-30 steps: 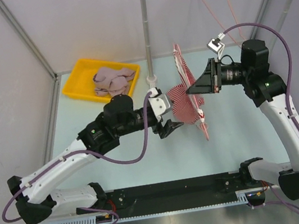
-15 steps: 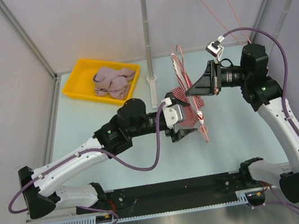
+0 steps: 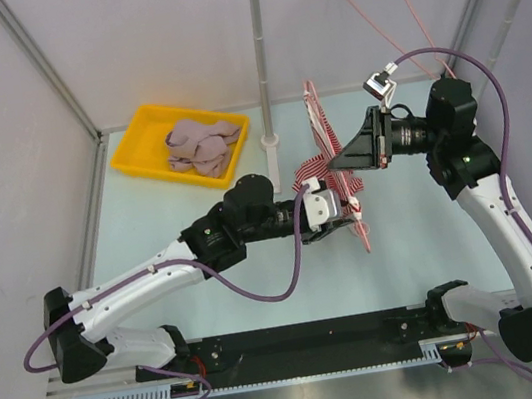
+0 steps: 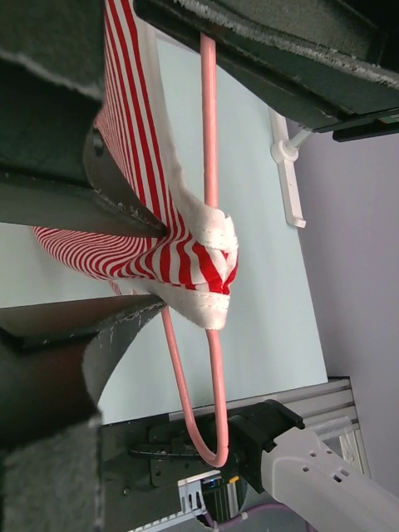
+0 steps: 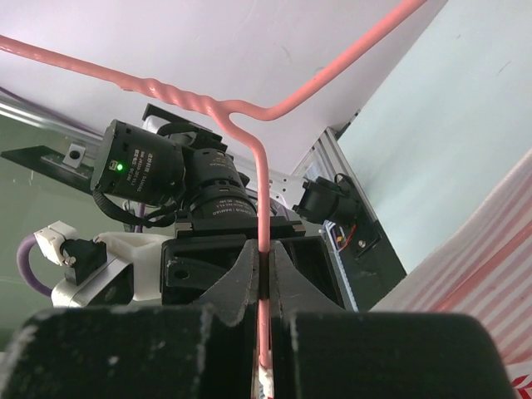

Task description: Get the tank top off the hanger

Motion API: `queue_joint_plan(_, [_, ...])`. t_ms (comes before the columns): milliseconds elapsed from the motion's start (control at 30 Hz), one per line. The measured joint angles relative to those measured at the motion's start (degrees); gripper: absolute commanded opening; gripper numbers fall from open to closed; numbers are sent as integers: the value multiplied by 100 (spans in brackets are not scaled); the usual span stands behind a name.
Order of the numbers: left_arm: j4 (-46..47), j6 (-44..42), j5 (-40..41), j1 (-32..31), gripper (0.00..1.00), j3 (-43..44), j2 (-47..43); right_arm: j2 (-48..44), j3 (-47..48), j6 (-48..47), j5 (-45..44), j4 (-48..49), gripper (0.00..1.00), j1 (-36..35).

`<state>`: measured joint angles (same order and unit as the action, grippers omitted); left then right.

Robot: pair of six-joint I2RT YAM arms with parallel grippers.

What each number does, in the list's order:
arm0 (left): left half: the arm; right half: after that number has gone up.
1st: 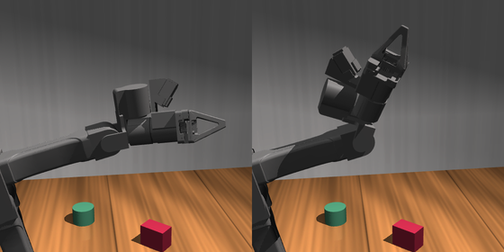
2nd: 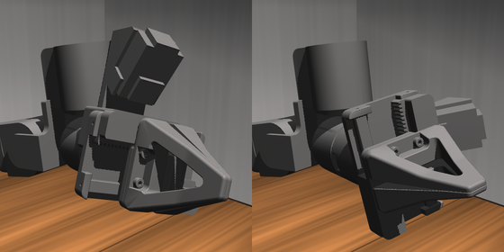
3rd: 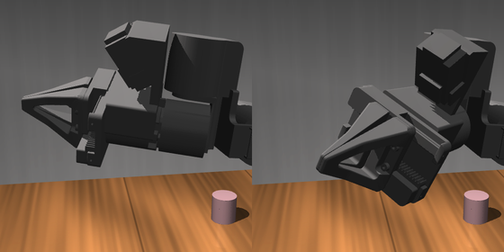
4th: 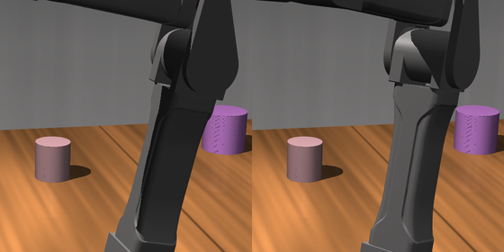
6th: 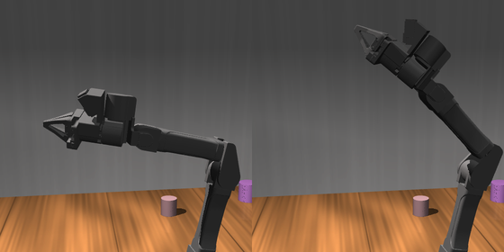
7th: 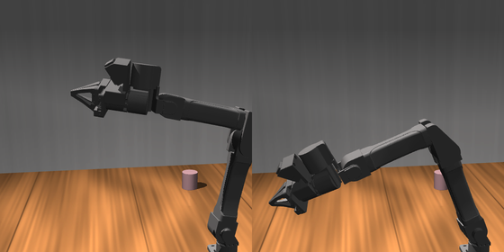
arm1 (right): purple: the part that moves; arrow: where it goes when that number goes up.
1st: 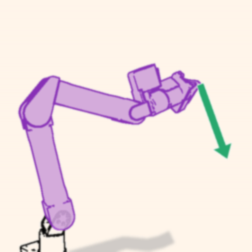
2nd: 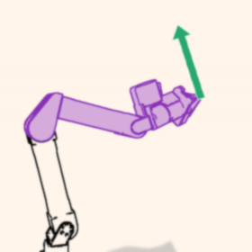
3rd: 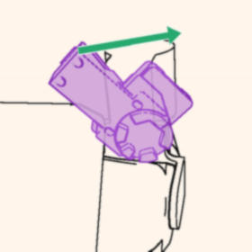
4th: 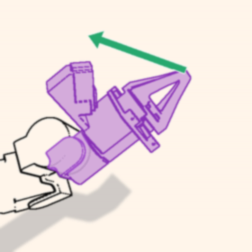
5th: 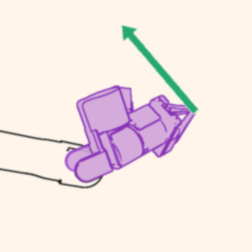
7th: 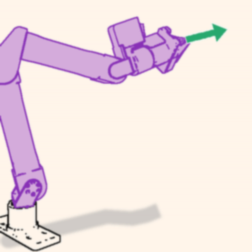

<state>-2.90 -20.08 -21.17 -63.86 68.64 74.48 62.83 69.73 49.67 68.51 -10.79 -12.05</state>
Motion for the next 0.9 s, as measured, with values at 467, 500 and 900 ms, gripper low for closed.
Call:
queue_joint_plan(467, [-396, 219, 299, -2, 0, 431, 7, -170, -28, -170, -413, -278, 0, -125])
queue_joint_plan(500, [-437, 295, 297, -2, 0, 483, -2, -201, -2, -282, -623, -442, 0, -155])
queue_joint_plan(900, [-678, 1108, 450, -295, 0, 107, -778, -332, -107, -575, -3847, -546, 0, -588])
